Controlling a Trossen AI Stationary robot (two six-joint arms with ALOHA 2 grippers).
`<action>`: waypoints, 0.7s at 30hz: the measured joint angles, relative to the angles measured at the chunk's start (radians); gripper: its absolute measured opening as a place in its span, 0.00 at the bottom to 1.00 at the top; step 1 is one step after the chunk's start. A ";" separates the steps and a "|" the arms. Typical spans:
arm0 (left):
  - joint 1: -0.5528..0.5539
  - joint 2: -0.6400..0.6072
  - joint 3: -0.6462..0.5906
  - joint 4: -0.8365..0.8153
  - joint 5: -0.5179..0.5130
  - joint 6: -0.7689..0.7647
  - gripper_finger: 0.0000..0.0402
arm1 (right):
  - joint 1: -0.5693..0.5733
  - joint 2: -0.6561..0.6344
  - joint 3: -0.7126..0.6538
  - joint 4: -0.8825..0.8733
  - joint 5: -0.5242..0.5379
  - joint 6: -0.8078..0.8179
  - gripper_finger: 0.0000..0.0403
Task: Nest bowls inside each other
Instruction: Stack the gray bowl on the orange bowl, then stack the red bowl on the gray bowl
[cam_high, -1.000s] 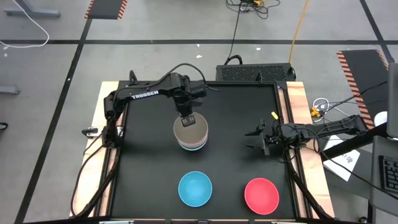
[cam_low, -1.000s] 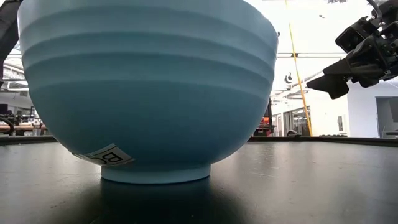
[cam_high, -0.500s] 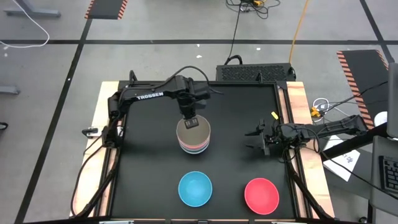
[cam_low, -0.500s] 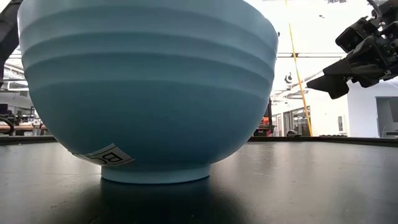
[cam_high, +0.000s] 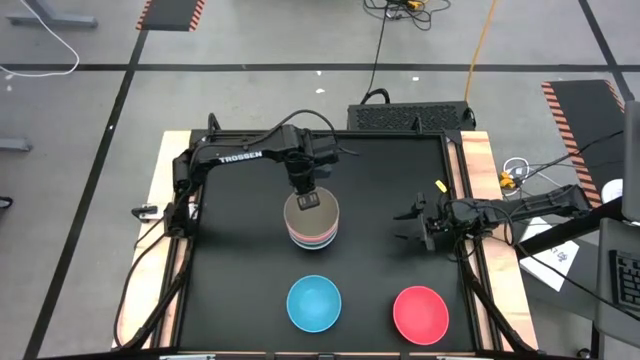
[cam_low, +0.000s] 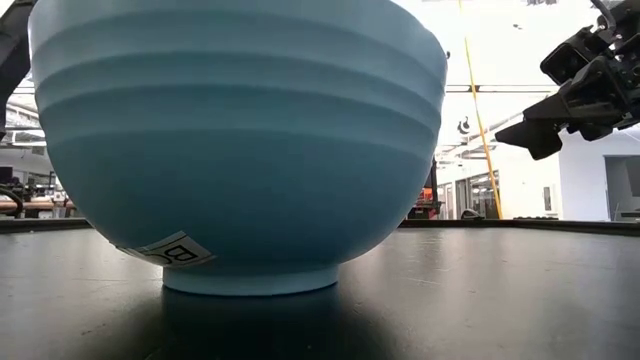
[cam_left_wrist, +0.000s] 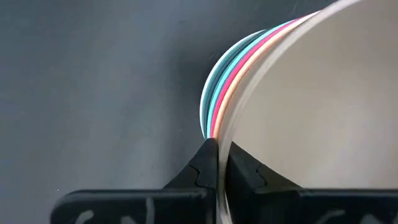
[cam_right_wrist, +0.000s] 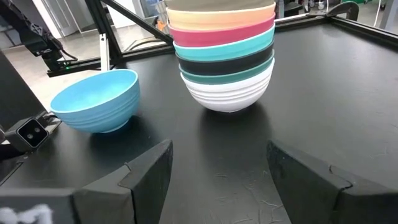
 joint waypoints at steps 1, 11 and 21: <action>-0.003 0.000 0.000 -0.005 -0.002 -0.001 0.05 | 0.000 0.000 0.000 0.000 0.000 0.000 0.63; -0.032 0.000 0.016 -0.003 -0.002 0.005 0.30 | 0.000 0.000 0.000 0.001 0.000 0.013 0.63; -0.069 -0.002 0.183 -0.041 -0.071 -0.002 0.50 | 0.000 0.000 0.000 0.002 0.000 0.012 0.63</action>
